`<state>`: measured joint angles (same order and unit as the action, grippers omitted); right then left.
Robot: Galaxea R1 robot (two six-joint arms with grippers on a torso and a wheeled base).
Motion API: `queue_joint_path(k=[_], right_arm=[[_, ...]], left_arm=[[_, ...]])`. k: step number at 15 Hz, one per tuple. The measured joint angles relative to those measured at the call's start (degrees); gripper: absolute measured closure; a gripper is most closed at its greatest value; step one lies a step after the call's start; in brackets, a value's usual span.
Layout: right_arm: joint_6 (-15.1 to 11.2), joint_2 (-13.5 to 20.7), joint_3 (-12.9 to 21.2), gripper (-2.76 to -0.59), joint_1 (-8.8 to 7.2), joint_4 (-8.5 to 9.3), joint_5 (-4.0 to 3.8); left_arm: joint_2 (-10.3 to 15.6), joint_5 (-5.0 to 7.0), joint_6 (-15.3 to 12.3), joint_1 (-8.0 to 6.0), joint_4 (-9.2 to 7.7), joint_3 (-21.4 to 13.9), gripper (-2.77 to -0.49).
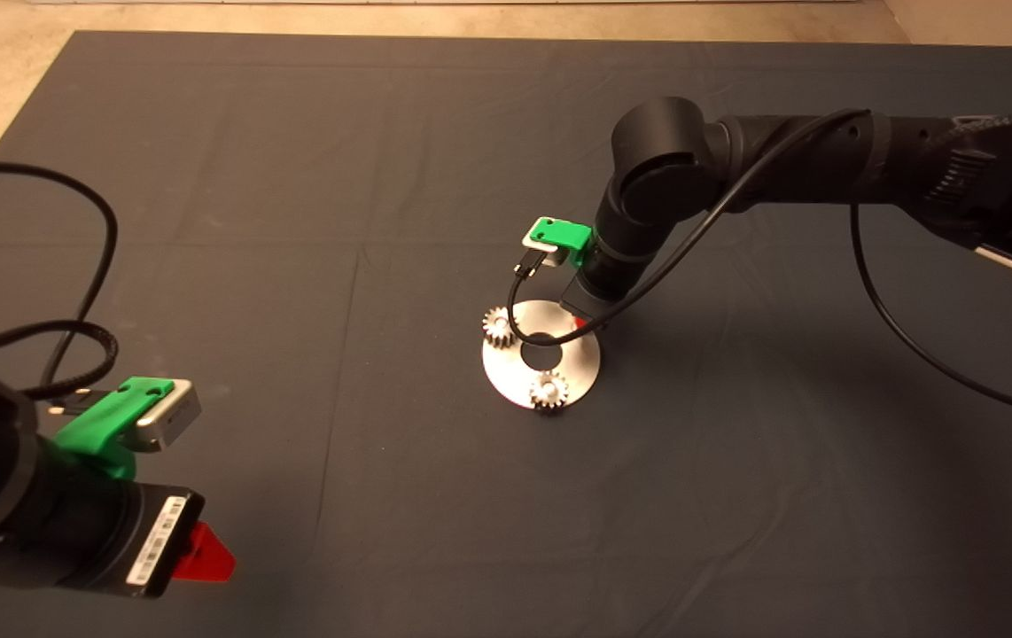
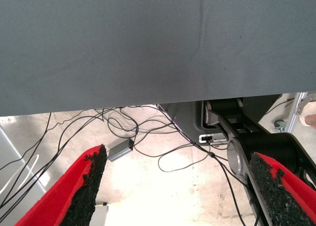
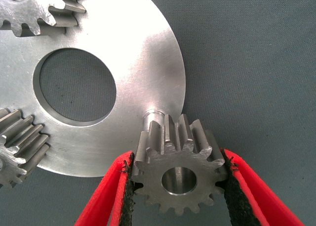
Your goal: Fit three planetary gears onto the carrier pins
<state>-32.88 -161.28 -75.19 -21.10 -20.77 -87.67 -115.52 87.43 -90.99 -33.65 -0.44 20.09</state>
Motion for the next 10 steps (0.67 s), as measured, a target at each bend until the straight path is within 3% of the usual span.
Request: queue_joint_path(k=[6, 8, 10], right_arm=[[-0.2, 0.0, -0.2, -1.09, -0.48, 0.25, 0.0], [-1.0, 0.0, -0.2, -1.09, -1.15, 1.56, 0.04], [-1.5, 0.0, -0.2, -1.09, -2.84, 2.97, 0.72]], left_arm=[[0.0, 0.0, 0.0, 0.0, 0.0, 0.0, -2.07], [0.0, 0.0, 0.0, 0.0, 0.0, 0.0, -2.07], [0.0, 0.0, 0.0, 0.0, 0.0, 0.0, -2.07]])
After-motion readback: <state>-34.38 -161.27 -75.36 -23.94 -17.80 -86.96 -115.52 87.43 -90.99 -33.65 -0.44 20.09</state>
